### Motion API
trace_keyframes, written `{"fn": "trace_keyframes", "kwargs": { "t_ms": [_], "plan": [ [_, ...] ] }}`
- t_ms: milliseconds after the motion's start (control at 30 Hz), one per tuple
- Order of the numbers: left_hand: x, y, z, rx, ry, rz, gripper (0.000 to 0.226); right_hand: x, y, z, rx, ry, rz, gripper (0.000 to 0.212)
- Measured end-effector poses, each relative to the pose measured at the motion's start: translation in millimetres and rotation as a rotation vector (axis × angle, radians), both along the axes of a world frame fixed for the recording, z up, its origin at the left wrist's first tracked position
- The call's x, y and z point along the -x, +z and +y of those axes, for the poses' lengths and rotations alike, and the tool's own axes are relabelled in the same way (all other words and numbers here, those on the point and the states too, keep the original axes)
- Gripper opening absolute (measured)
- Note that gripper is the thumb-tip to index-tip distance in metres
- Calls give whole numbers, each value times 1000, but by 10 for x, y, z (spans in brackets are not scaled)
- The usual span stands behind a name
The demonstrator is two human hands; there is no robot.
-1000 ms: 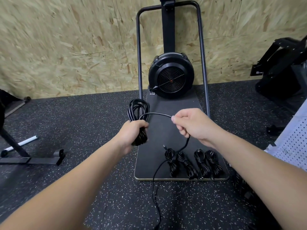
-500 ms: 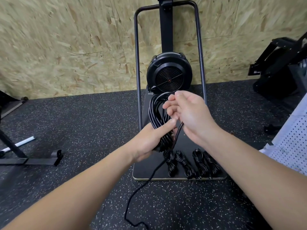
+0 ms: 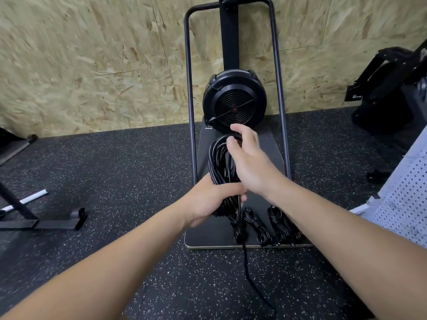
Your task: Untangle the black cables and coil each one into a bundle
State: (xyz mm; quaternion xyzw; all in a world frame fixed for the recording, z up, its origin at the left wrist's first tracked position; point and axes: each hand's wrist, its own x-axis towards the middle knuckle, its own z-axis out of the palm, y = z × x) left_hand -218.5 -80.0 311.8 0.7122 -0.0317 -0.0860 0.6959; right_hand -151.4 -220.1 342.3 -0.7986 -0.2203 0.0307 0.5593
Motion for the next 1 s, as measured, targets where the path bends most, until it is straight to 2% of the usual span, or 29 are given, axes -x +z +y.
{"fn": "trace_keyframes", "kwargs": {
  "t_ms": [100,200,267,333,400,433,533,600,667,767,900,1000],
  "plan": [
    [-84,-2,44,26,77,-49,7,-8,15,-21,-62,76,113,75],
    [-256,20,186,228,201,-80,11,36,-98,-16,-145,127,318,84],
    [-352,22,331,307,357,-56,10,31,-229,-21,-112,287,489,75],
    [-414,6,483,375,432,-17,12,40,-302,-96,66,458,561,60],
    [-454,2,615,486,456,-7,9,31,-344,-190,297,544,455,45],
    [-460,11,674,518,473,-3,6,17,-368,-215,341,561,402,37],
    [-464,47,842,567,456,21,17,-30,-312,-265,218,482,322,24],
    [-432,106,951,506,389,27,27,-66,-189,-300,129,402,242,21],
    [-369,177,1044,352,334,31,31,-92,-71,-331,7,350,174,23],
    [-253,216,1030,156,211,77,36,-86,29,-337,-139,313,190,26],
    [-110,172,818,-41,7,175,19,-51,57,-276,5,181,9,24],
    [-52,165,611,-264,-157,246,37,-70,62,-258,14,116,-113,20]
  ]
}}
